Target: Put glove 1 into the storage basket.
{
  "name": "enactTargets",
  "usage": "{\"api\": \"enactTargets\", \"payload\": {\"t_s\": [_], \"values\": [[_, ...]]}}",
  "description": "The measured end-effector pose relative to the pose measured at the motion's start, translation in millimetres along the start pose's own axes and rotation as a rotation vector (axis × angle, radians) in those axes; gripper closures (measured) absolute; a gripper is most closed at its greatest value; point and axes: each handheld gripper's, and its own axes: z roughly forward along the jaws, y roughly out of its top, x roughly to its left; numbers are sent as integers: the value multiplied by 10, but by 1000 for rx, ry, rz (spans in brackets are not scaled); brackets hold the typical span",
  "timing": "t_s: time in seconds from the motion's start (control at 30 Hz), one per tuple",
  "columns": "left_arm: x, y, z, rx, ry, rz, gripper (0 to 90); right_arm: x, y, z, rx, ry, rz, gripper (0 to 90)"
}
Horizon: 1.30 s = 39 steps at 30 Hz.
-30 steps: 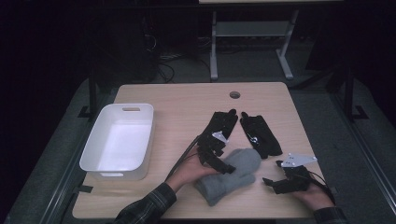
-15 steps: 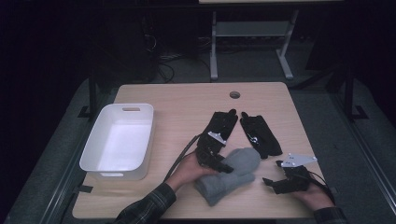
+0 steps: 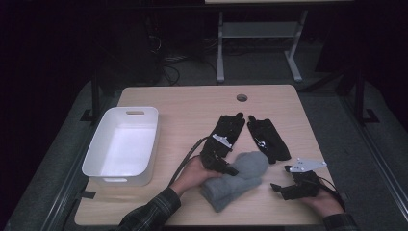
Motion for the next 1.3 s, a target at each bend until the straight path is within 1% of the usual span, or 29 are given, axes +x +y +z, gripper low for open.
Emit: {"api": "enactTargets", "payload": {"t_s": [0.03, 0.07, 0.1, 0.17, 0.2, 0.23, 0.3, 0.37, 0.43, 0.47, 0.57, 0.7, 0.8, 0.9, 0.93, 1.0, 1.1, 1.13, 1.3], "values": [[-12, 4, -10, -5, 0, -4, 754, 0, 0, 0, 0, 0, 0, 113], [-15, 10, -32, -3, 4, 5, 756, 0, 0, 0, 0, 0, 0, 113], [-26, 13, -45, -7, 11, 2, 758, 0, 0, 0, 0, 0, 0, 112], [-37, 24, -102, -16, 14, 6, 760, 0, 0, 0, 1, 0, -1, 113], [-54, 29, -132, -27, 21, 2, 761, -1, 0, 0, 1, -1, -1, 113], [-60, 36, -171, -28, 29, 12, 762, -1, 0, 0, 1, 0, -1, 113], [-82, 47, -250, -44, 32, 13, 762, -1, 0, 0, 1, 0, -1, 113], [-106, 59, -330, -63, 37, 8, 763, -1, 0, 0, 0, -1, -1, 113], [-128, 71, -414, -70, 45, 10, 763, 0, 0, 0, 0, 0, 0, 113], [-141, 74, -454, -77, 47, 4, 763, 1, 0, 0, -1, 0, 1, 113], [-180, 71, -582, -88, 66, 9, 762, 1, 0, 0, 0, -1, 1, 113], [-215, 43, -766, -99, 88, 2, 761, 2, 1, 1, 0, -1, 2, 113], [-230, 21, -902, -104, 113, -1, 761, 2, 1, 1, 0, -1, 2, 113], [-244, 2, -1033, -112, 128, -26, 761, 2, 1, 1, 0, -1, 1, 113], [-244, -1, -1079, -111, 141, -21, 761, 2, 1, 1, 0, -1, 1, 113], [-250, -9, -1175, -114, 159, -23, 761, 2, 1, 1, -1, -1, 1, 113], [-256, -15, -1344, -129, 183, -35, 761, 2, 1, 1, -1, -1, 1, 113], [-251, -15, -1384, -132, 189, -30, 761, 2, 1, 1, -1, -1, 1, 113], [-262, -24, -1655, -156, 235, -38, 761, 2, 1, 1, -1, -1, 1, 113]]}}
